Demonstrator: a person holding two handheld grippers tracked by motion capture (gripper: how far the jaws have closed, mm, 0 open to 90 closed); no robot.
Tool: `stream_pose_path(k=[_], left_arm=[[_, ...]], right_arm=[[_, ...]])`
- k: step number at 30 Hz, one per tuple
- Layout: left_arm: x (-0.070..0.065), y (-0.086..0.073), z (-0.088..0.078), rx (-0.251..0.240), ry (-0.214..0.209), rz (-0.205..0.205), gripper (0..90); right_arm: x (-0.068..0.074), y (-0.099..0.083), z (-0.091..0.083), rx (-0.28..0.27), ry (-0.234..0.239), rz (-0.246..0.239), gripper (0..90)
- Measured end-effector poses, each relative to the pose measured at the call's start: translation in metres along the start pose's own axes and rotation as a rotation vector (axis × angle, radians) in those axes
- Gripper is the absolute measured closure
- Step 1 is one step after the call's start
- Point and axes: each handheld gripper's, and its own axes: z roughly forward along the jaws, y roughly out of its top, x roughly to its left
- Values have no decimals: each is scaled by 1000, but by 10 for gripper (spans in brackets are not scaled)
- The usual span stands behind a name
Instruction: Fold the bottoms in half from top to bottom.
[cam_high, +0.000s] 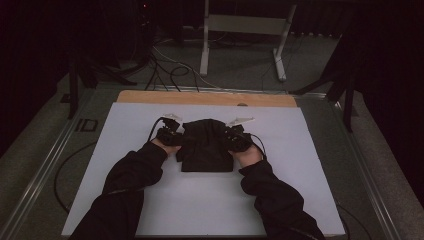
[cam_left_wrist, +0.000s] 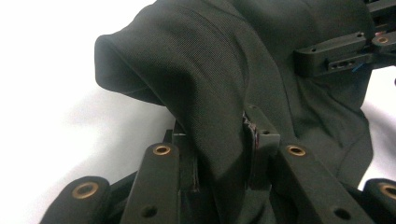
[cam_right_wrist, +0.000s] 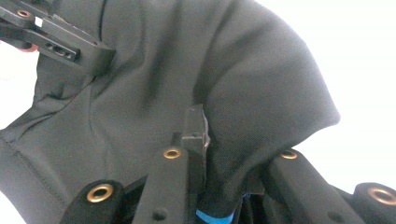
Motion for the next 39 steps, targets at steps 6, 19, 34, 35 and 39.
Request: stream_pose_path(k=[6,19,34,35,39], left_arm=[[7,6,8,20,29,-3,700],[19,5,16,41,75,-37,585],[22,5,13,56,176,-37,378],[22,5,13,54,178,-39,366],[24,4,9,71,228,-30,328]], right_arm=[[-7,3,11,14,-7,12,758],[-15,2,29,50,-15,9,743],[-22,-1,32,73,-58,42,479],[-22,-1,31,75,-58,43,467],[-23,0,28,69,-66,45,422]])
